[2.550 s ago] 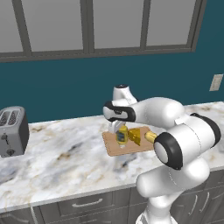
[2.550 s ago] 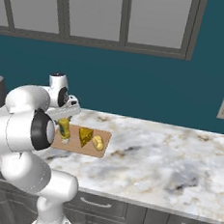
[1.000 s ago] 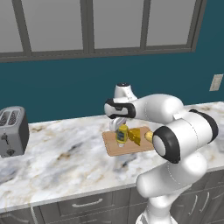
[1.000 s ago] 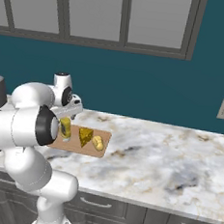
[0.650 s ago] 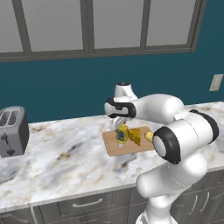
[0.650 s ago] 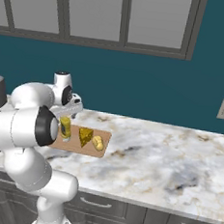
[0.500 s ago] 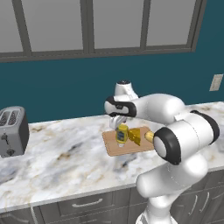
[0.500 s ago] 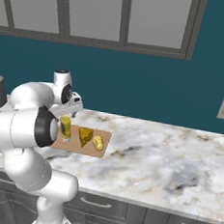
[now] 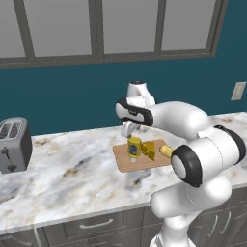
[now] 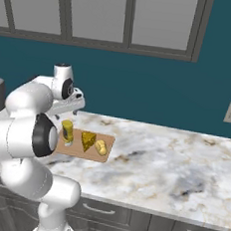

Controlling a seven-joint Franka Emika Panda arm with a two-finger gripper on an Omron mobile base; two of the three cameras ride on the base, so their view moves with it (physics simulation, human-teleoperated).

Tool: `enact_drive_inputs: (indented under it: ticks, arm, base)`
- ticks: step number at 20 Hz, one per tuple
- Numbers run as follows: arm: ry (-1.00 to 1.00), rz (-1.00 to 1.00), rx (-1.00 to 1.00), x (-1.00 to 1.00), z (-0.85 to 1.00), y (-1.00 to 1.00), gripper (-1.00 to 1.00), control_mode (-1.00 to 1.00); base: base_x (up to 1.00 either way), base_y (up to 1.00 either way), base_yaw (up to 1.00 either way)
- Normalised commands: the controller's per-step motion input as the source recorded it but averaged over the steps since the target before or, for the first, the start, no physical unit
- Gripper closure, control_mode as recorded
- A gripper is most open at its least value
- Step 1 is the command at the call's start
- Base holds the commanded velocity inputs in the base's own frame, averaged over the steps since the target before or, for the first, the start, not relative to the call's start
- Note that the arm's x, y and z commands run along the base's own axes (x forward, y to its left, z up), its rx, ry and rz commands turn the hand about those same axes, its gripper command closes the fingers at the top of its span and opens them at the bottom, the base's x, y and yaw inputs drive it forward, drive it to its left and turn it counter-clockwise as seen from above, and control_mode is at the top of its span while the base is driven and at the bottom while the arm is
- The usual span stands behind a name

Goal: Retrieve the reheated potato from the microwave, then place the potato, cheese, and condiment on the cutting board.

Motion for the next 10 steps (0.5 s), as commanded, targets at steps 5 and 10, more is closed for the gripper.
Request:
enact_drive_inputs:
  ticks: [5, 10]
  arm:
    - [0.00, -0.06, 0.00, -0.28, 0.32, -0.28, -1.00, -1.00]
    - [0.00, -0.09, 0.00, -0.47, 0.20, -0.47, -1.00, -1.00]
  base:
    - [0.00, 0.00, 0.00]
    - [0.00, 0.00, 0.00]
